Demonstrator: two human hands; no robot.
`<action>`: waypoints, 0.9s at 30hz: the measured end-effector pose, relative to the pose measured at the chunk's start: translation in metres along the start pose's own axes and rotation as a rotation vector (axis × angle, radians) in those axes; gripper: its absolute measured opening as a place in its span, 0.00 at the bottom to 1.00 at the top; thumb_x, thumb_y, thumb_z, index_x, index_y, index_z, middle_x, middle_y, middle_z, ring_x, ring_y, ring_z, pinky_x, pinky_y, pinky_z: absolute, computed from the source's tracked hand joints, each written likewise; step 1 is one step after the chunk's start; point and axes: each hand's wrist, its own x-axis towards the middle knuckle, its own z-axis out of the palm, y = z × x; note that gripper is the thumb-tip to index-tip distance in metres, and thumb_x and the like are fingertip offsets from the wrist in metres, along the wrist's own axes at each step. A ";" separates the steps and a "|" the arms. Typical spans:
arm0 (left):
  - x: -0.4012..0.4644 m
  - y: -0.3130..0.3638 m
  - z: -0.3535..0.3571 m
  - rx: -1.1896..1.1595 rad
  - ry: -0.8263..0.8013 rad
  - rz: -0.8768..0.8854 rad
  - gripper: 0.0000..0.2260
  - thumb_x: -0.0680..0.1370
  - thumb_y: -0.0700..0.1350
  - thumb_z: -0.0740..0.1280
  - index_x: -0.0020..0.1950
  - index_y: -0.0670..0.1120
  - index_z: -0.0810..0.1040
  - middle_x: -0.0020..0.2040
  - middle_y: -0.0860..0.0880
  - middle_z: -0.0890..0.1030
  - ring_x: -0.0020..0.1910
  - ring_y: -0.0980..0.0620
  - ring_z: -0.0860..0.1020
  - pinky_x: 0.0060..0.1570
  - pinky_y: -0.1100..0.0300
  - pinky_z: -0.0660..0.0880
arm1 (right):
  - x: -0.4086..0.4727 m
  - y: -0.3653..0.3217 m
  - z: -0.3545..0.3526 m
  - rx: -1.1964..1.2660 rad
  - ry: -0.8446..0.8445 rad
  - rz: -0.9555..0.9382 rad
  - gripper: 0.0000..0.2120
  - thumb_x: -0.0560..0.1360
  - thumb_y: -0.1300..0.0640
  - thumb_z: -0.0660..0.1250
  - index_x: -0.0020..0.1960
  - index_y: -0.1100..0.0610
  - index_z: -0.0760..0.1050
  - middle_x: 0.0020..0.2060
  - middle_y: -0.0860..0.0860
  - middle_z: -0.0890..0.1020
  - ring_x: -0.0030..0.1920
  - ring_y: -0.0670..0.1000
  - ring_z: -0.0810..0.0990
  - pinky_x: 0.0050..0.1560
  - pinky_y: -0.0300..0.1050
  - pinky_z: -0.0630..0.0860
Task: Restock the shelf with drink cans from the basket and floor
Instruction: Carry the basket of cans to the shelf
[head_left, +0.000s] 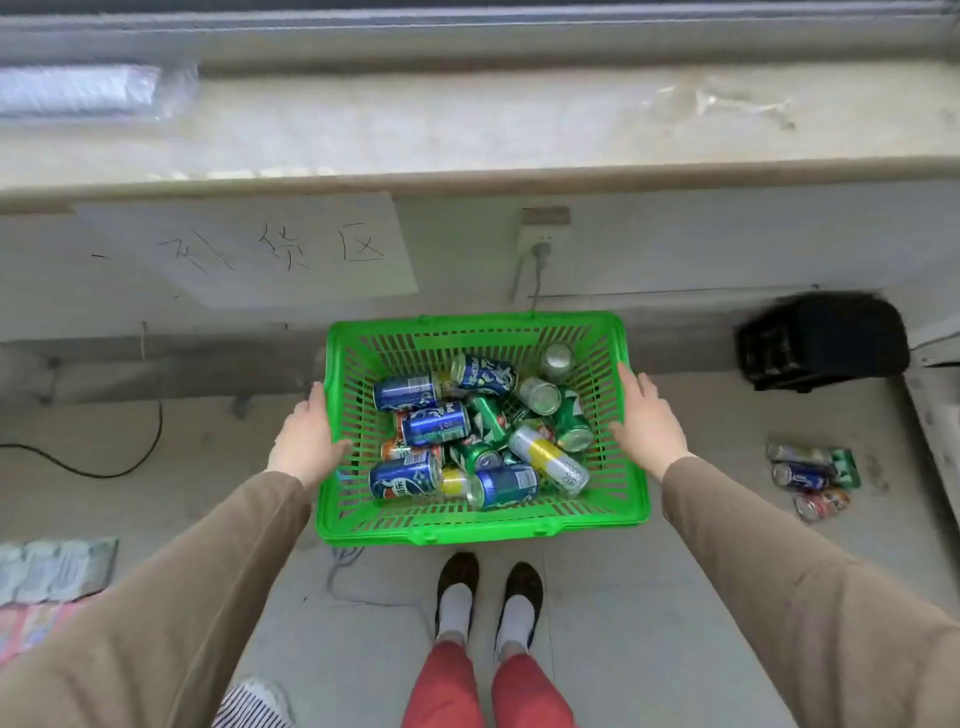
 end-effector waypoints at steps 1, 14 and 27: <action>0.004 -0.001 0.003 -0.034 -0.001 -0.002 0.44 0.72 0.44 0.75 0.78 0.41 0.50 0.64 0.36 0.75 0.60 0.35 0.75 0.54 0.46 0.74 | 0.002 0.002 0.003 0.019 -0.005 0.026 0.44 0.75 0.66 0.65 0.82 0.47 0.45 0.78 0.62 0.57 0.66 0.69 0.72 0.62 0.57 0.72; 0.009 0.023 -0.007 -0.076 0.045 -0.083 0.13 0.73 0.39 0.70 0.51 0.39 0.68 0.48 0.38 0.79 0.48 0.37 0.79 0.42 0.51 0.71 | -0.007 0.034 0.014 0.144 0.081 0.116 0.35 0.73 0.68 0.62 0.76 0.57 0.52 0.50 0.61 0.80 0.49 0.65 0.80 0.44 0.52 0.72; -0.041 0.249 0.011 0.134 -0.055 0.369 0.14 0.70 0.42 0.72 0.49 0.41 0.70 0.47 0.39 0.79 0.47 0.39 0.78 0.44 0.50 0.73 | -0.168 0.233 -0.004 0.412 0.194 0.456 0.29 0.75 0.70 0.62 0.72 0.58 0.56 0.50 0.62 0.80 0.51 0.65 0.81 0.43 0.51 0.70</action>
